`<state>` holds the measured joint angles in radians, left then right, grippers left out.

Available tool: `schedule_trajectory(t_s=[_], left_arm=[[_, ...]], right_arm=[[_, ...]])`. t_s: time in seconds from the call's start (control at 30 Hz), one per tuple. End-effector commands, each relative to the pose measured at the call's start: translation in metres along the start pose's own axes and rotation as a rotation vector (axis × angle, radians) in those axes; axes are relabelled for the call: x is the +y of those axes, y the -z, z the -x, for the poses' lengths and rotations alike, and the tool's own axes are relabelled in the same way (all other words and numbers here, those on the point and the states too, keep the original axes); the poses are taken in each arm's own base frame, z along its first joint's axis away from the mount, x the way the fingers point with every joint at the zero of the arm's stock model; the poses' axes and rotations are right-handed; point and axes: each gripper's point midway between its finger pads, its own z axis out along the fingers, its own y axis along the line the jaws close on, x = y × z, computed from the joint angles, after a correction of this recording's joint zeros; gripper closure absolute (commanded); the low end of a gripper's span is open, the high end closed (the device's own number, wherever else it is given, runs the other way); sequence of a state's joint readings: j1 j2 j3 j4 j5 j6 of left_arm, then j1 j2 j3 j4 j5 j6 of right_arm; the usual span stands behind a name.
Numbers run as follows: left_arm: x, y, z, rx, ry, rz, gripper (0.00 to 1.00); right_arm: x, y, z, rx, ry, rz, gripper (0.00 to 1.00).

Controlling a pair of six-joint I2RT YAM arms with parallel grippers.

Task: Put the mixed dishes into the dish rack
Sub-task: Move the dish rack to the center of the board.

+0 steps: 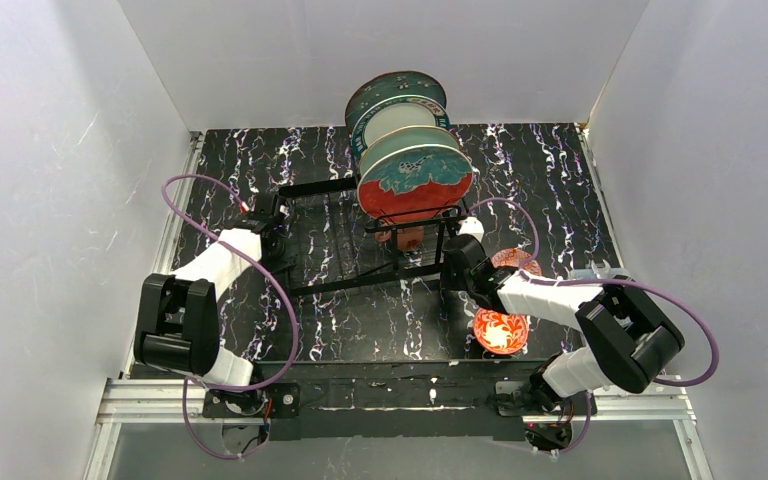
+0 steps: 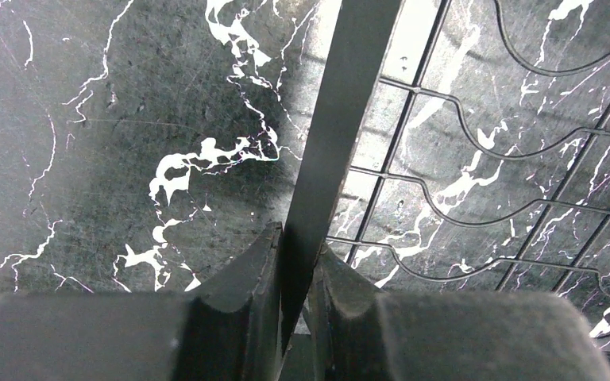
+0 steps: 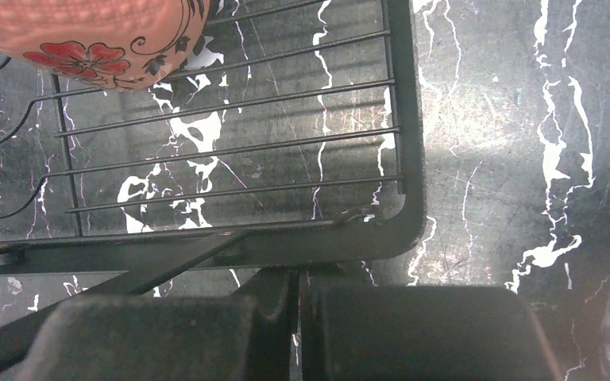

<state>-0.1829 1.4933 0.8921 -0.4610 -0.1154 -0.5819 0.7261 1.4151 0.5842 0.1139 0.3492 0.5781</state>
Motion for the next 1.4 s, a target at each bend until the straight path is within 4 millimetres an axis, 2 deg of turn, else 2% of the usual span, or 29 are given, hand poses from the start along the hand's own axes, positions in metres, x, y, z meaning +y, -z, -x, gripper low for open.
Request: schedule_trajectory(t_s=[0.0,0.17,0.3,0.47,0.67,0.87,0.97,1.17,1.37], left_arm=[[0.02,0.003,-0.033,0.116,0.033,0.085,0.82],[0.019,0.003,-0.031,0.119,0.02,0.087,0.74],[0.018,0.011,-0.022,0.099,-0.011,0.086,0.67],[0.022,0.029,0.001,0.037,-0.083,0.119,0.58],[0.014,0.049,0.031,-0.03,-0.186,0.098,0.51],[-0.007,0.069,0.07,-0.123,-0.318,0.029,0.38],[-0.019,0.075,0.089,-0.165,-0.381,-0.002,0.33],[-0.039,0.074,0.12,-0.216,-0.49,-0.035,0.28],[-0.061,0.065,0.144,-0.263,-0.576,-0.085,0.25]], right_arm=[[0.02,-0.001,0.046,-0.129,-0.03,0.059,0.99],[0.022,0.0,0.042,-0.115,-0.031,0.077,0.99],[0.022,0.003,0.037,-0.103,-0.03,0.09,0.99],[0.025,0.014,0.038,-0.105,-0.028,0.126,0.98],[0.035,0.025,0.034,-0.089,-0.039,0.2,0.95],[0.051,0.037,0.03,-0.073,-0.062,0.307,0.95],[0.057,0.039,0.021,-0.043,-0.067,0.354,0.95],[0.066,0.047,0.004,-0.008,-0.074,0.424,0.95],[0.083,0.058,-0.009,0.012,-0.079,0.499,0.95]])
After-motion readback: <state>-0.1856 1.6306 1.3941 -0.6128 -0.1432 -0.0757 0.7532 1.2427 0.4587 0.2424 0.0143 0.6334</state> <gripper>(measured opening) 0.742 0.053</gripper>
